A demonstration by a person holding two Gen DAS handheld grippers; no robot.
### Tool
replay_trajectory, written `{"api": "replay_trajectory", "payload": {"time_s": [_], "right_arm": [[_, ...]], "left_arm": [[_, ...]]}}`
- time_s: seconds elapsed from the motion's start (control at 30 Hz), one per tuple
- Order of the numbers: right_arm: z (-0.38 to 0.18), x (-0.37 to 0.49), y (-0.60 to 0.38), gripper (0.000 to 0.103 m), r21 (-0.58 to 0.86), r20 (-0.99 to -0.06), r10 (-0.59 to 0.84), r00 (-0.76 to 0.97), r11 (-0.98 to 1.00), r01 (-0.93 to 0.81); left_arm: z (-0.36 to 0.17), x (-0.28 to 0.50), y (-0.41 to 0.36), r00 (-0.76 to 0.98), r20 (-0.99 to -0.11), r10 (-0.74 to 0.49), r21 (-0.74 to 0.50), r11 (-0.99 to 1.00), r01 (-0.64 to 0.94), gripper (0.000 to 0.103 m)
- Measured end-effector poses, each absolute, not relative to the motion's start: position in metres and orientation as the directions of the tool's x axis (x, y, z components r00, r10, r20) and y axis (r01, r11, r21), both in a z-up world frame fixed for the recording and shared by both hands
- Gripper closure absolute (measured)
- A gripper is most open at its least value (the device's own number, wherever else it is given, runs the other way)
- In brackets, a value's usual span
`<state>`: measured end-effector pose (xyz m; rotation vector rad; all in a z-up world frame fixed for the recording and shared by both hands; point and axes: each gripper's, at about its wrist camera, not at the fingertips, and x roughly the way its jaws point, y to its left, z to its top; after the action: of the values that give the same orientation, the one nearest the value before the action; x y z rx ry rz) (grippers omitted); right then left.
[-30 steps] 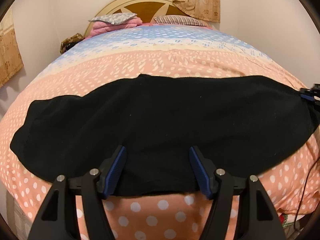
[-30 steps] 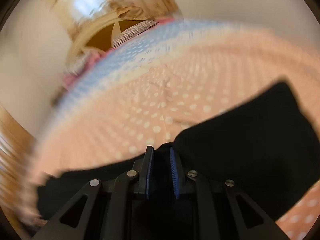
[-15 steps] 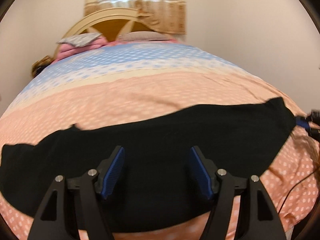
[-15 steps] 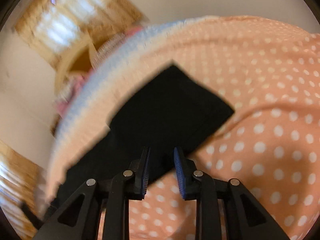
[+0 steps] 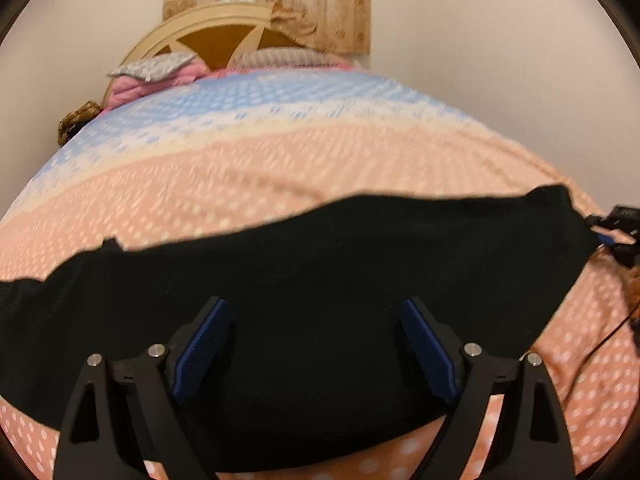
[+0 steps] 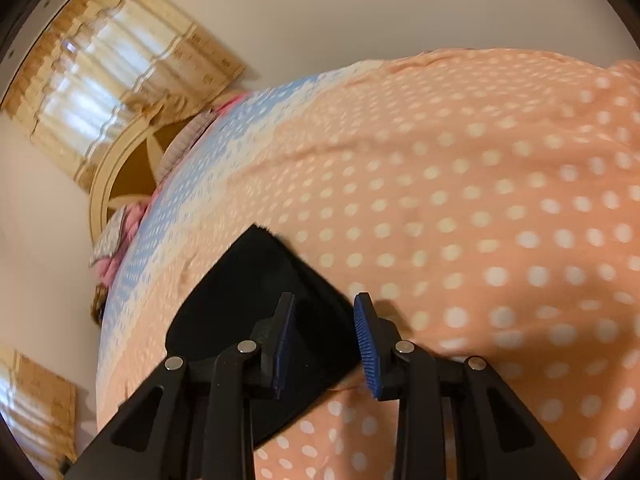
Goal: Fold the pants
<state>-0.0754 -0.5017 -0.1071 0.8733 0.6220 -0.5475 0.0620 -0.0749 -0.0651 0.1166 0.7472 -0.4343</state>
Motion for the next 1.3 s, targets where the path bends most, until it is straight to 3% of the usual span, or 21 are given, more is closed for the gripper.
{"api": "replay_trajectory", "payload": {"time_s": [0.17,0.37,0.5,0.6,0.67,0.77,1.03,1.3], "right_arm": [[-0.113,-0.053,-0.505,0.071,0.486,-0.707,-0.196,0.68,0.564,0.667],[-0.122,-0.034,-0.509,0.066,0.419,-0.745,-0.132,0.654,0.67,0.613],[-0.121,-0.033,-0.495,0.066,0.324,-0.78,-0.099,0.617,0.781,0.535],[-0.123,-0.035,-0.493,0.068,0.319,-0.78,-0.077,0.621,0.805,0.5],[-0.123,-0.037,-0.493,0.078,0.317,-0.78,-0.071,0.621,0.812,0.49],[-0.123,-0.043,-0.494,0.088,0.363,-0.765,-0.032,0.643,0.803,0.472],[-0.1,-0.071,-0.498,0.09,0.58,-0.612,0.006,0.791,0.683,0.443],[-0.069,-0.057,-0.478,0.09,0.655,-0.544,0.091,0.834,0.667,0.355]], "left_arm": [[-0.045,0.062,-0.12,0.658,-0.639,-0.399,-0.023,0.865,0.501,0.012],[-0.045,0.075,-0.187,0.596,-0.654,-0.466,-0.071,0.822,0.565,0.012],[-0.072,0.084,-0.227,0.627,-0.702,-0.338,0.053,0.853,0.52,0.012],[-0.079,0.083,-0.227,0.643,-0.691,-0.33,0.042,0.87,0.492,0.006],[-0.079,0.081,-0.227,0.65,-0.685,-0.329,0.056,0.866,0.497,0.005],[-0.08,0.082,-0.225,0.649,-0.685,-0.331,0.045,0.87,0.491,0.002],[-0.079,0.081,-0.233,0.649,-0.702,-0.294,0.064,0.882,0.468,0.0],[-0.076,0.083,-0.229,0.617,-0.721,-0.314,0.036,0.873,0.487,0.0]]}}
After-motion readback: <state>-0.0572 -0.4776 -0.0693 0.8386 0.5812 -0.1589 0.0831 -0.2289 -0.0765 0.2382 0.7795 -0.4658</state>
